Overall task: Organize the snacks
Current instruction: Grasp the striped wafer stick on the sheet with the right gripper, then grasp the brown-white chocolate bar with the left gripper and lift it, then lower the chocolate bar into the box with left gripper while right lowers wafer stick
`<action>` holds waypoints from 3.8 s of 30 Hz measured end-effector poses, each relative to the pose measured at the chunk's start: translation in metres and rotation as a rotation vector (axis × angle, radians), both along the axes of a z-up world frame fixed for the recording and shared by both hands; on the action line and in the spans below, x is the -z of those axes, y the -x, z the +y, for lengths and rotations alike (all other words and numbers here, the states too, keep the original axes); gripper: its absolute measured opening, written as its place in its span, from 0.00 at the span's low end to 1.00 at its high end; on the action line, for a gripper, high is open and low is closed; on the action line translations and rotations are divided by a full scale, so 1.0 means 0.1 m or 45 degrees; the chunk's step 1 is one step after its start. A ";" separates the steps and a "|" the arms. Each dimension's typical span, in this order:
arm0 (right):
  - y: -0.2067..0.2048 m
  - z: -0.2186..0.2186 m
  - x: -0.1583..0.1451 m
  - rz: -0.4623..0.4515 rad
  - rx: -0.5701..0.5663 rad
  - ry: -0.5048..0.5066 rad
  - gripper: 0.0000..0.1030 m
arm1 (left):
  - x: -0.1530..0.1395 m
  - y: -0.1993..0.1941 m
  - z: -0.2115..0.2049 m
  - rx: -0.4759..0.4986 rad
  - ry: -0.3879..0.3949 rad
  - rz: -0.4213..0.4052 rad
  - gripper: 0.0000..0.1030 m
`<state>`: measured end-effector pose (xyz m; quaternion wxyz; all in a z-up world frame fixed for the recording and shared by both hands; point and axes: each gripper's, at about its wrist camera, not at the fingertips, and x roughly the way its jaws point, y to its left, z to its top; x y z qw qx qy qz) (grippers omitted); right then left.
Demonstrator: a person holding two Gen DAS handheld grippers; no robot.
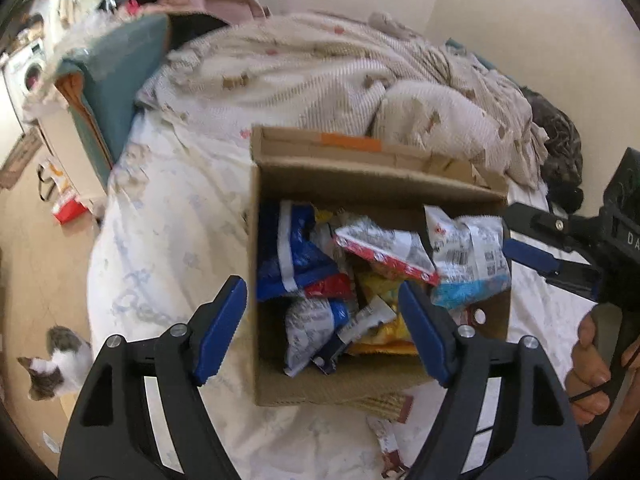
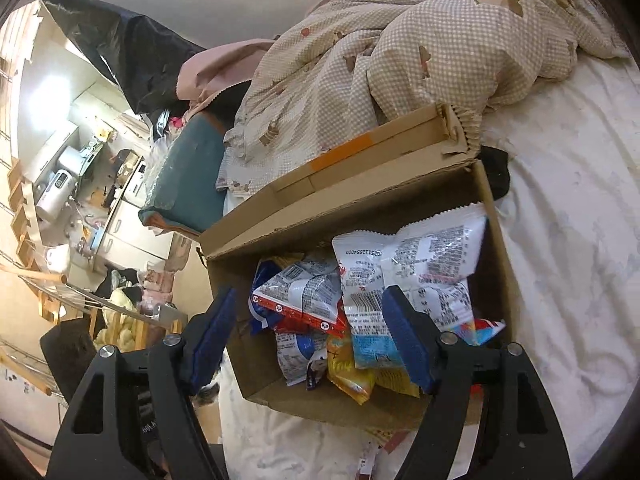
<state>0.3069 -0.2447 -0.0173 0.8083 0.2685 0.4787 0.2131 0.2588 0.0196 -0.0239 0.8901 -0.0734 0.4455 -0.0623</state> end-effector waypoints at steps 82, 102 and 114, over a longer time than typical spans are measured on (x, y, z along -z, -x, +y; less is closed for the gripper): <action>1.47 -0.31 0.24 0.142 0.076 0.314 0.12 | 1.46 0.96 -1.08 -0.159 -0.006 0.675 0.69; 1.45 -0.13 0.20 0.108 0.016 0.320 0.12 | 1.62 1.02 -0.79 0.178 -0.090 0.785 0.17; 1.45 -0.08 0.29 0.140 0.002 0.370 0.12 | 1.49 1.17 -0.94 0.204 -0.157 0.708 0.15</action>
